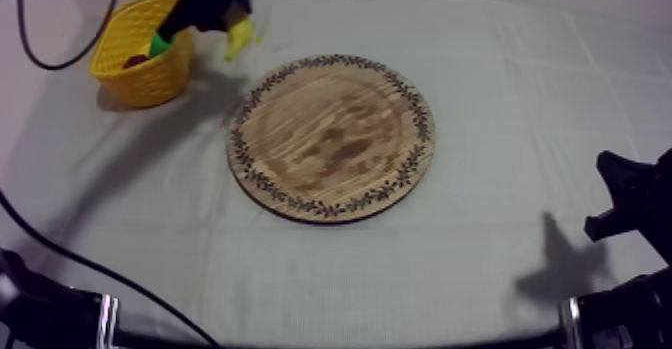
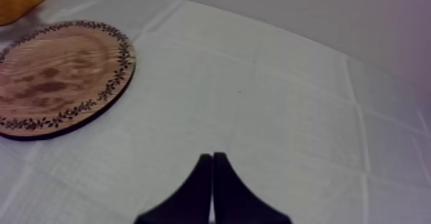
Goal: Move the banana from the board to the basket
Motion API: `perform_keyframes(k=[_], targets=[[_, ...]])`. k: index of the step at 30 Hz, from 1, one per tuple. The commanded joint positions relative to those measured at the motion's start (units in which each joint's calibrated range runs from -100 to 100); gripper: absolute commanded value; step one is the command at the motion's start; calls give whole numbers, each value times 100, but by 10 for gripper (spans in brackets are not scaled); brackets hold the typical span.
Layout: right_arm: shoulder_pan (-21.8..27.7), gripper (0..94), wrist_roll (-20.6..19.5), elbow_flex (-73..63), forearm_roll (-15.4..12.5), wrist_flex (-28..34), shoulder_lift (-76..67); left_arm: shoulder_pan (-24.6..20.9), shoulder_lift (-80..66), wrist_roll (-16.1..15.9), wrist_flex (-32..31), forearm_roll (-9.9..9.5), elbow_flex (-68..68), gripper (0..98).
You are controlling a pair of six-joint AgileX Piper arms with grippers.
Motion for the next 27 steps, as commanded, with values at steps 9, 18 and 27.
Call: perform_keyframes(k=[9, 18, 27], targets=[[0, 3, 1, -5, -1, 0, 0, -653, -1556, -526, 109, 66, 1420, 325], [0, 3, 1, -5, -1, 0, 0, -1140, -1965, -1166, 30, 67, 1471, 299], [0, 3, 1, -5, -1, 0, 0, -1466, -1915, -2018, -138, 52, 1334, 264]])
